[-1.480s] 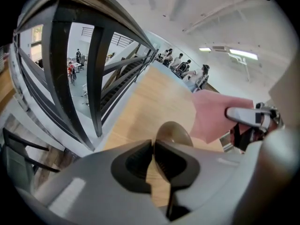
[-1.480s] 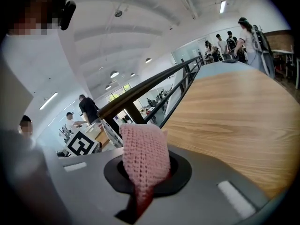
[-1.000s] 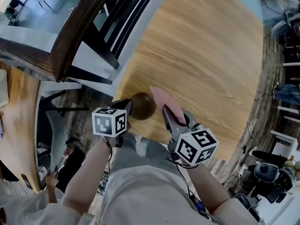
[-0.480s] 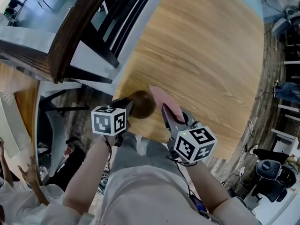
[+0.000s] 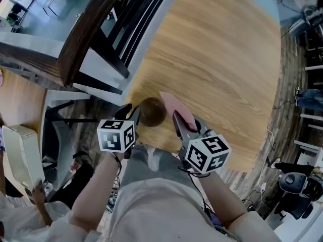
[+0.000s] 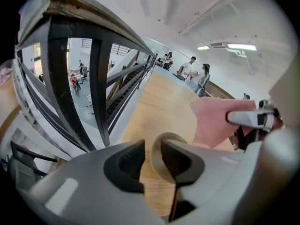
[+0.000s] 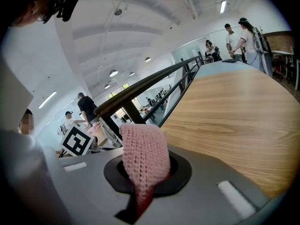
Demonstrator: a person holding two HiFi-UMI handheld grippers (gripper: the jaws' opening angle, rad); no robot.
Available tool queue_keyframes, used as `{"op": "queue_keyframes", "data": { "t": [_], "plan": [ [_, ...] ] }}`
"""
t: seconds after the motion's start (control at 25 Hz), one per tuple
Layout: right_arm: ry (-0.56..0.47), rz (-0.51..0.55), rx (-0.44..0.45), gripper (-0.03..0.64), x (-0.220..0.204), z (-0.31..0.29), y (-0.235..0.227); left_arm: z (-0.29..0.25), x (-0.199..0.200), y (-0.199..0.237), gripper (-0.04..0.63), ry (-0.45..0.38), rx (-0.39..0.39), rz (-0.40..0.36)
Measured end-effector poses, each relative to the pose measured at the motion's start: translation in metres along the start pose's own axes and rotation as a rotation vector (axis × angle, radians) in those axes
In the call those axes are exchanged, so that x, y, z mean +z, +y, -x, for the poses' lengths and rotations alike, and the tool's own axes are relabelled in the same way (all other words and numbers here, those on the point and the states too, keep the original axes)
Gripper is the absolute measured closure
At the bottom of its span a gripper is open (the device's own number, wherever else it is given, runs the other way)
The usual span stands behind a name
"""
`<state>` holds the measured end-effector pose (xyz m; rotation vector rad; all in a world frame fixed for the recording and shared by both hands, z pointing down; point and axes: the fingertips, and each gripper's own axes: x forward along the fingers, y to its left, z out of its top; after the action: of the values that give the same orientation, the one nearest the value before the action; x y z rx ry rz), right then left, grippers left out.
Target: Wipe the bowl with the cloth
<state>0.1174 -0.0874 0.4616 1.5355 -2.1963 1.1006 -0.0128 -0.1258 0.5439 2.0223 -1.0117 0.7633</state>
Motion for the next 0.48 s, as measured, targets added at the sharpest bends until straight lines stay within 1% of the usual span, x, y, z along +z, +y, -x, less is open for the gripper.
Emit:
{"op": "queue_keyframes", "data": {
  "t": [0.08,0.2,0.36,0.48],
  "plan": [
    [-0.015,0.009,0.005,0.601,0.005,0.003,0.004,0.01,0.008,-0.003,0.488,-0.036,0.002,-0.006],
    [-0.04,0.031,0.014,0.601,0.015,0.012,0.013,0.031,0.024,-0.01,0.491,-0.125,0.008,-0.013],
    [-0.083,0.079,0.021,0.601,0.032,0.025,0.026,0.065,0.048,-0.021,0.551,-0.234,0.04,-0.072],
    [-0.115,0.108,0.025,0.601,0.041,0.038,0.035,0.09,0.059,-0.036,0.571,-0.303,0.052,-0.115]
  ]
}}
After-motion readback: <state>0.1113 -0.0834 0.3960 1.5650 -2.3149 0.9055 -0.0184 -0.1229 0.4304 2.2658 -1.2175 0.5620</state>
